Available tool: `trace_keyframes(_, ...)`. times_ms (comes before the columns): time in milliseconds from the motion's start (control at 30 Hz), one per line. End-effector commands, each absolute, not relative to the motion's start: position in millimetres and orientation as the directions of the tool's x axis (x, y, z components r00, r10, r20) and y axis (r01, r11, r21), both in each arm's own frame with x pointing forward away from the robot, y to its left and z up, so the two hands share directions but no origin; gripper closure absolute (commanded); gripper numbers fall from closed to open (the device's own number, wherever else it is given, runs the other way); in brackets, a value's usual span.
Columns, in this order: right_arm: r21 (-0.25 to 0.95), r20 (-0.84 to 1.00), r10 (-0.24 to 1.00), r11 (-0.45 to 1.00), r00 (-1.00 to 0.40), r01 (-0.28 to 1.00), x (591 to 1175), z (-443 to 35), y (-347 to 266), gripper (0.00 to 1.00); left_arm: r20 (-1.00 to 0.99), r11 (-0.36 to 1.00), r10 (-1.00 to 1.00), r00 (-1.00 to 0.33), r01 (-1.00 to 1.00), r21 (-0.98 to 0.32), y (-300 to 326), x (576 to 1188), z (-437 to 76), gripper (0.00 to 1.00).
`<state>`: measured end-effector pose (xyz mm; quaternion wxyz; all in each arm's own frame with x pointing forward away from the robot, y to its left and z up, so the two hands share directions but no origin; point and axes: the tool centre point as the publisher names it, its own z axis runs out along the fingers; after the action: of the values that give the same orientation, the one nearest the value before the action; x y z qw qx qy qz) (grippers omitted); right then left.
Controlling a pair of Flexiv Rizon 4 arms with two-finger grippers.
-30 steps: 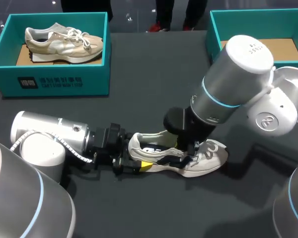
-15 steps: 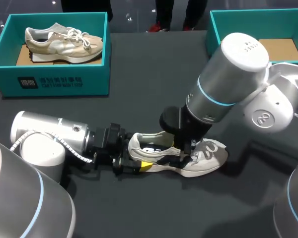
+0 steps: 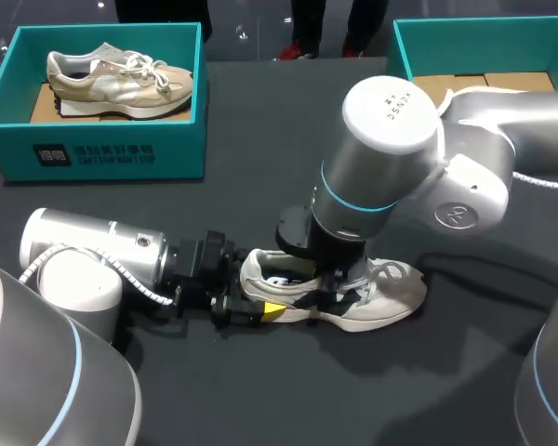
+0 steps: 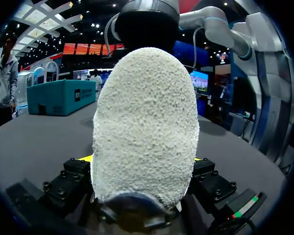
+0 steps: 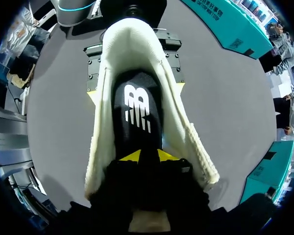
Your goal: Take the shoe out of the shoebox, open the shoe tongue, remove and reinsert the insole, then place the shoe into the shoebox
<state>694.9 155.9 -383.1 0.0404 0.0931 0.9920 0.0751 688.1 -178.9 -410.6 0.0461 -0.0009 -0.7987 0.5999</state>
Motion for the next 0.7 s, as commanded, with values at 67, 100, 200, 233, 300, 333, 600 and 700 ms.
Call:
trace_keyframes(67,0.162,-0.066,0.200,0.969,-0.978,0.187,698,-385,151,0.62,0.072,0.282,0.055,-0.996,-0.054,-0.958,-177,687,-411,1.00)
trace_keyframes(100,0.163,-0.067,0.201,0.969,-0.977,0.188,699,-385,150,0.60,0.072,0.282,0.055,-0.996,-0.054,-0.958,-177,687,-411,1.00)
trace_keyframes(200,0.165,-0.069,0.207,0.967,-0.976,0.194,702,-387,149,0.55,0.072,0.282,0.055,-0.996,-0.054,-0.958,-177,687,-411,1.00)
trace_keyframes(233,0.165,-0.068,0.207,0.967,-0.976,0.194,703,-388,149,0.55,0.072,0.282,0.055,-0.996,-0.054,-0.958,-177,687,-411,1.00)
trace_keyframes(300,0.157,-0.049,0.200,0.969,-0.979,0.190,706,-393,151,0.54,0.072,0.282,0.055,-0.996,-0.054,-0.958,-177,687,-411,1.00)
trace_keyframes(333,0.153,-0.036,0.195,0.970,-0.980,0.187,707,-396,152,0.53,0.072,0.282,0.055,-0.996,-0.054,-0.958,-177,687,-411,1.00)
trace_keyframes(600,0.131,0.068,0.184,0.973,-0.981,0.192,701,-429,159,0.52,0.072,0.282,0.055,-0.996,-0.054,-0.958,-177,687,-411,1.00)
trace_keyframes(700,0.128,0.103,0.186,0.972,-0.977,0.199,694,-437,158,0.53,0.072,0.282,0.055,-0.996,-0.054,-0.958,-177,687,-411,1.00)
